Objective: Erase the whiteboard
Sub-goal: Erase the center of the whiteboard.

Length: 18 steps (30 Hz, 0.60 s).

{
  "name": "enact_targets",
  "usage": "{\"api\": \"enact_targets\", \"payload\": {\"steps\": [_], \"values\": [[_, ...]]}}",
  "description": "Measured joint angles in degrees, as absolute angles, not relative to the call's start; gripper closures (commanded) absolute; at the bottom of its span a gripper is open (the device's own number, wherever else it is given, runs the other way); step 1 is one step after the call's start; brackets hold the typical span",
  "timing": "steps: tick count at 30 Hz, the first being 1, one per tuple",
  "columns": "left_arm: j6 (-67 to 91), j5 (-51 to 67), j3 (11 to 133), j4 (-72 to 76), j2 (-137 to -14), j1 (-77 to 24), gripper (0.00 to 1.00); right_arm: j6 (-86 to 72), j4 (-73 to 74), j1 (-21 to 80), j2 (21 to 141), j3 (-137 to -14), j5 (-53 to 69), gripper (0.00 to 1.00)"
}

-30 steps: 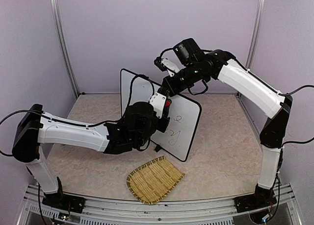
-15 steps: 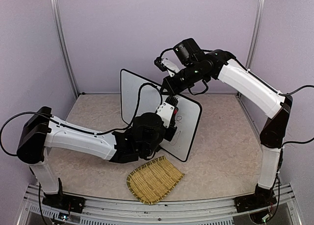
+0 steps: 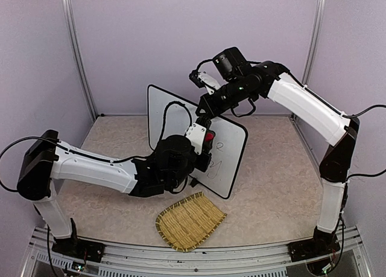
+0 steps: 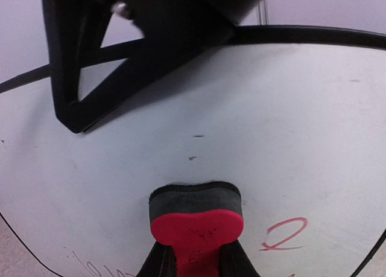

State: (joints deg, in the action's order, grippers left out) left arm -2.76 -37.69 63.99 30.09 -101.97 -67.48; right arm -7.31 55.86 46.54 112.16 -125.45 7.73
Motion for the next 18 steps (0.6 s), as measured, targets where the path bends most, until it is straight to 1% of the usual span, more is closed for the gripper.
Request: {"api": "enact_targets", "payload": {"steps": [6,13,18], "values": [[-0.8,-35.9,62.0,29.3,-99.7,-63.8,0.83,-7.4,55.8,46.5,112.2,-125.4,7.7,1.00],[-0.2,-36.3,62.1,29.3,-99.7,-64.5,0.83,-7.6,55.8,46.6,112.2,-125.4,7.9,1.00],[-0.4,-38.7,63.5,29.3,-101.2,-65.9,0.83,-7.6,56.1,46.6,112.1,-125.4,7.5,1.00]]}}
